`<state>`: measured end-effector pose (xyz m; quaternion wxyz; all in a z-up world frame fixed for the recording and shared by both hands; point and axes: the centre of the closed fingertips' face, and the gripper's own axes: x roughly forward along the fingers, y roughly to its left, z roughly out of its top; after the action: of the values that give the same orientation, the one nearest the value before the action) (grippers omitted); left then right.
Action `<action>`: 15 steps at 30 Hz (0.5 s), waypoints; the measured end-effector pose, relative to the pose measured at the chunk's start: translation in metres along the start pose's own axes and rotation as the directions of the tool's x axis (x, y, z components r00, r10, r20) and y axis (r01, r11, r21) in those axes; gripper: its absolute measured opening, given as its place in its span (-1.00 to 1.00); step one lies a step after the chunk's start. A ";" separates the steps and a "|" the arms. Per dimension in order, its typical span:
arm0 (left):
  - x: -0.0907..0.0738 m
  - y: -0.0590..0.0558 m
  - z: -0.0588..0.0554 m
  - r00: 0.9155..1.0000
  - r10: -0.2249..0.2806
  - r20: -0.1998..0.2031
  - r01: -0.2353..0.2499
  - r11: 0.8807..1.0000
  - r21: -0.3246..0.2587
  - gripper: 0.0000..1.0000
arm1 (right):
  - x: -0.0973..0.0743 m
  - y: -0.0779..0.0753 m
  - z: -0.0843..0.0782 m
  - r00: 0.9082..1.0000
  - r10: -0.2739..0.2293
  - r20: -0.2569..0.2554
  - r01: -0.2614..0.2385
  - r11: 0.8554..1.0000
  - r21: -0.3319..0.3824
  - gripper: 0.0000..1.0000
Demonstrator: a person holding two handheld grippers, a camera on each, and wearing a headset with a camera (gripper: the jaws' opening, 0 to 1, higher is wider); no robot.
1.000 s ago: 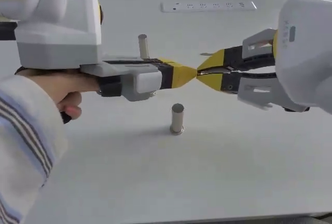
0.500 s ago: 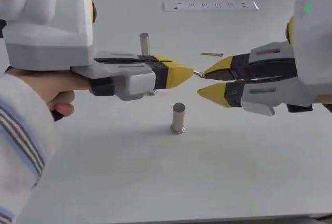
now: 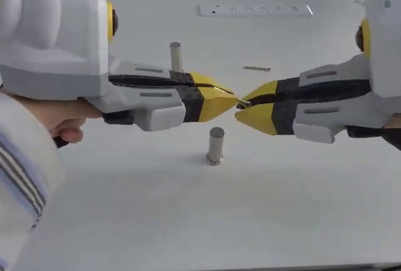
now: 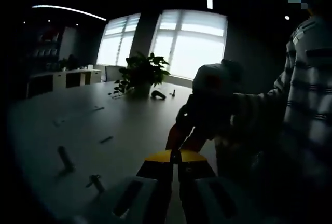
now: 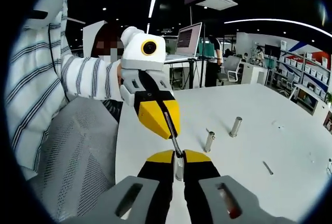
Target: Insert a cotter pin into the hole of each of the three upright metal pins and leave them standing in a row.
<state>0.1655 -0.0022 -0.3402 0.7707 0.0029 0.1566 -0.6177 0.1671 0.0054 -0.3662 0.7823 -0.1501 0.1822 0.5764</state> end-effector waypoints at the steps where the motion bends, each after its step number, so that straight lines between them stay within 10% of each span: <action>1: 0.000 0.000 0.000 1.000 -0.001 -0.004 0.001 1.000 0.011 -1.00 | 0.000 0.001 0.000 1.000 0.003 -0.002 -0.003 1.000 0.002 -1.00; 15: 0.008 -0.014 -0.014 0.996 -0.040 -0.083 0.050 0.991 0.125 -1.00 | -0.004 0.012 -0.007 0.997 0.063 -0.043 -0.064 0.997 -0.037 -1.00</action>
<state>0.1503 -0.0109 -0.3530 0.7478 0.0731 0.1479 -0.6431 0.1538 0.0022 -0.3713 0.7565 -0.1713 0.1922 0.6011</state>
